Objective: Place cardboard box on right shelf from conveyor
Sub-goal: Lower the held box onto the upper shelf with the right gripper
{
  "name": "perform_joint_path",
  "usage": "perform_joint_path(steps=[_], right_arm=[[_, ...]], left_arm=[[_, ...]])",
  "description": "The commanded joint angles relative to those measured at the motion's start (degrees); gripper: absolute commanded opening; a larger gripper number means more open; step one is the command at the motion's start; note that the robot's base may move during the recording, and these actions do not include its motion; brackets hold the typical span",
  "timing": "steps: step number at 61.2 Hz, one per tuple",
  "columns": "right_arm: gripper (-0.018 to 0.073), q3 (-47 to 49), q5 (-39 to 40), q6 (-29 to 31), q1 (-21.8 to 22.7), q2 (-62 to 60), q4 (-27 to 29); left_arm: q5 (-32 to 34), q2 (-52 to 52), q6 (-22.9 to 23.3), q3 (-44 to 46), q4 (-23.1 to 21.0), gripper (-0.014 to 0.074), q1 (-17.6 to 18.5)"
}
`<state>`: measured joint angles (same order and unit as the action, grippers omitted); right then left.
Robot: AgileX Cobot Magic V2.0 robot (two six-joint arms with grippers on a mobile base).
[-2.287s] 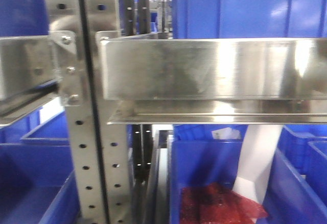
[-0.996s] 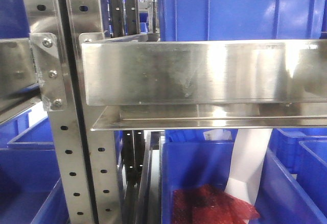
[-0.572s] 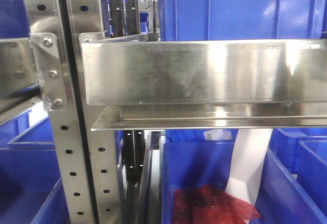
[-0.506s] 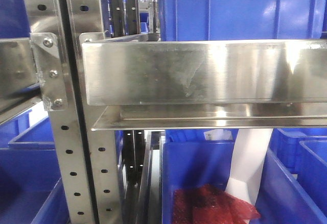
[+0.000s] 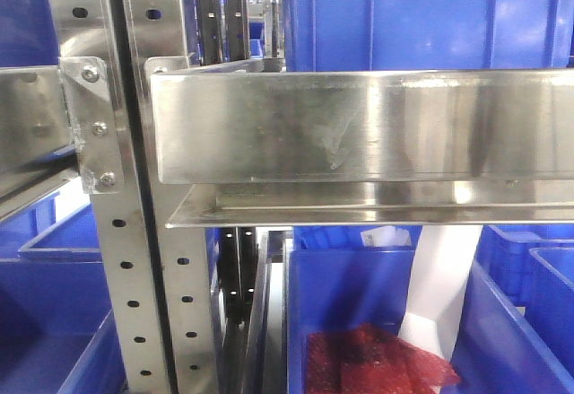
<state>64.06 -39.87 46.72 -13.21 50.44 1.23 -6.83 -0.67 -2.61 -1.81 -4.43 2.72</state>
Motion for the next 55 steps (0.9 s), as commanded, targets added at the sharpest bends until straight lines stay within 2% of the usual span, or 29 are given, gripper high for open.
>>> perform_joint_path(steps=[1, 4, 11, 17, 33, 47, 55], right_arm=[[0.0236, 3.02, 5.81, 14.99, 0.3, 3.55, 1.79], [0.0236, 3.02, 6.29, 21.82, 0.3, 5.09, 2.15], [0.0236, 3.02, 7.37, 33.57, 0.3, 8.59, 3.13], [0.0235, 3.02, 8.86, 40.2, 0.3, 11.58, 3.18], [0.0234, 3.02, 14.4, 41.0, 0.44, 18.77, 3.18], [0.0234, 3.02, 19.53, 41.0, 4.32, 25.17, 3.18], [0.0234, 3.02, 19.63, 41.0, 4.46, 28.1, 3.43]], left_arm=[[5.07, -0.87, -0.02, -0.54, -0.34, -0.0116, 0.18], [5.07, -0.87, -0.02, -0.54, -0.34, -0.0116, 0.18], [5.07, -0.87, -0.02, -0.54, -0.34, -0.0116, 0.18], [5.07, -0.87, -0.02, -0.54, -0.34, -0.0116, 0.18], [5.07, -0.87, -0.02, -0.54, -0.34, -0.0116, 0.18], [5.07, -0.87, -0.02, -0.54, -0.34, -0.0116, 0.18], [5.07, -0.87, -0.02, -0.54, -0.34, -0.0116, 0.18]])
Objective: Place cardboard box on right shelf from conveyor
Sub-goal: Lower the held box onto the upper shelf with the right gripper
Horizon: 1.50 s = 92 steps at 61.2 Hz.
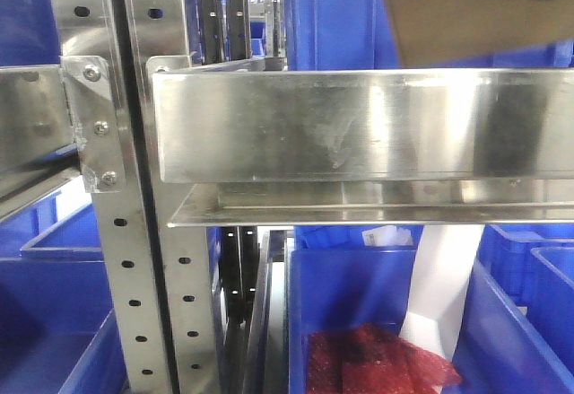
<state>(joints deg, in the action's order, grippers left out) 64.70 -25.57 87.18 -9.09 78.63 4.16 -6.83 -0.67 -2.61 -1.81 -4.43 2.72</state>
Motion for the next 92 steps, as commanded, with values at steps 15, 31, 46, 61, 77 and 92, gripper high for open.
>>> perform_joint_path(steps=[15, 31, 46, 61, 77, 92], right_arm=[[0.0234, 2.33, 5.59, 0.44, 0.81, 3.65, 0.91], [0.0526, 2.33, 8.44, -1.85, 0.81, 3.54, 5.14], [0.0634, 2.33, 6.14, -7.81, 0.81, 2.23, 5.56], [0.0634, 2.33, -1.87, -8.25, 0.81, -1.48, 8.2], [0.0634, 2.33, -9.82, -10.06, 0.81, -6.49, 13.21], [0.0631, 0.38, -7.43, -33.56, 0.81, -14.52, 14.64]], left_arm=[[5.07, -0.87, -0.02, -0.54, -0.34, -0.0116, 0.18], [5.07, -0.87, -0.02, -0.54, -0.34, -0.0116, 0.18], [5.07, -0.87, -0.02, -0.54, -0.34, -0.0115, 0.18], [5.07, -0.87, -0.02, -0.54, -0.34, -0.0116, 0.18], [5.07, -0.87, -0.02, -0.54, -0.34, -0.0116, 0.18], [5.07, -0.87, -0.02, -0.54, -0.34, -0.0116, 0.18]])
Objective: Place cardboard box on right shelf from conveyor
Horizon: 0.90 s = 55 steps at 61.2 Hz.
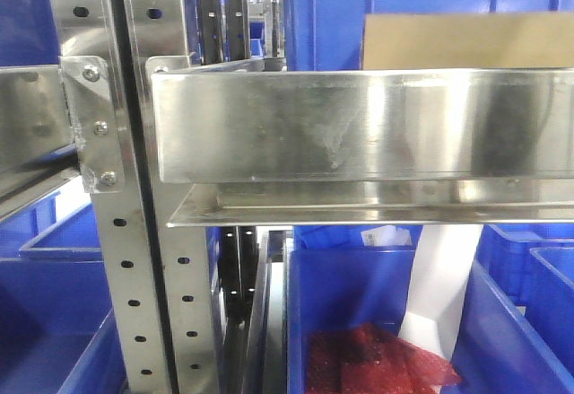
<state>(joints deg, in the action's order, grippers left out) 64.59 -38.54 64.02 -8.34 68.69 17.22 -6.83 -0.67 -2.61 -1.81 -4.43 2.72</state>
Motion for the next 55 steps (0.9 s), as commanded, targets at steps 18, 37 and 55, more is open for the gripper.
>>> perform_joint_path(steps=[18, 37, 55], right_arm=[[0.0624, -12.0, 18.83, -51.35, 0.07, -21.44, -4.35], [0.0185, -25.24, 21.91, -71.0, 0.07, -39.93, -17.22], [0.0056, -31.08, 21.91, -71.0, 0.07, -44.83, -17.22]], left_arm=[[5.07, -0.87, -0.02, -0.54, -0.34, -0.0116, 0.18], [5.07, -0.87, -0.02, -0.54, -0.34, -0.0116, 0.18], [5.07, -0.87, -0.02, -0.54, -0.34, -0.0116, 0.18]])
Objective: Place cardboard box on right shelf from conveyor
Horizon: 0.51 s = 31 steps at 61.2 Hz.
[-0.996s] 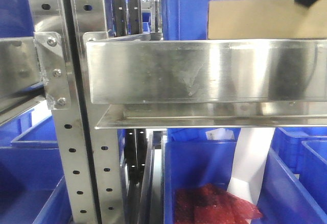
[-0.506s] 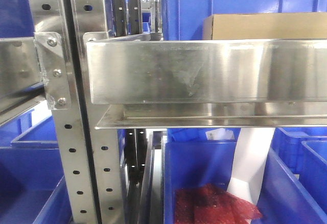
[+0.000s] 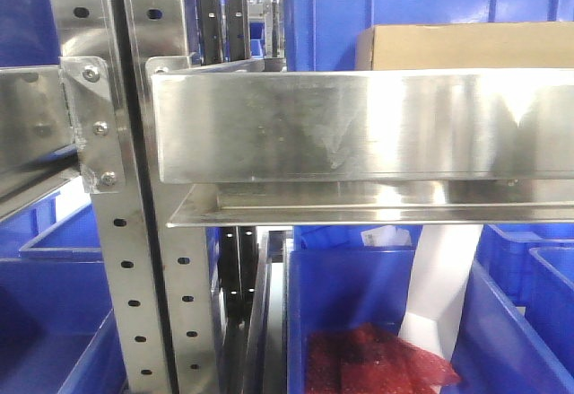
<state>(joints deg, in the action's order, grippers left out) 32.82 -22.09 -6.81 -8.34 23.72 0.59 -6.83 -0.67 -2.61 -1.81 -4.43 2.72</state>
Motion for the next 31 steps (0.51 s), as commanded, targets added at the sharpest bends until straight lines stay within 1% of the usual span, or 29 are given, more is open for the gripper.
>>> perform_joint_path(steps=[1, 31], right_arm=[[0.0056, 0.55, 5.46, -0.16, 0.07, 0.14, -0.59], [0.0056, -0.06, 5.4, -0.16, 0.07, 0.14, -0.59]], left_arm=[[5.07, -0.87, -0.02, -0.54, -0.34, -0.0116, 0.18], [5.07, -0.87, -0.02, -0.54, -0.34, -0.0116, 0.18]])
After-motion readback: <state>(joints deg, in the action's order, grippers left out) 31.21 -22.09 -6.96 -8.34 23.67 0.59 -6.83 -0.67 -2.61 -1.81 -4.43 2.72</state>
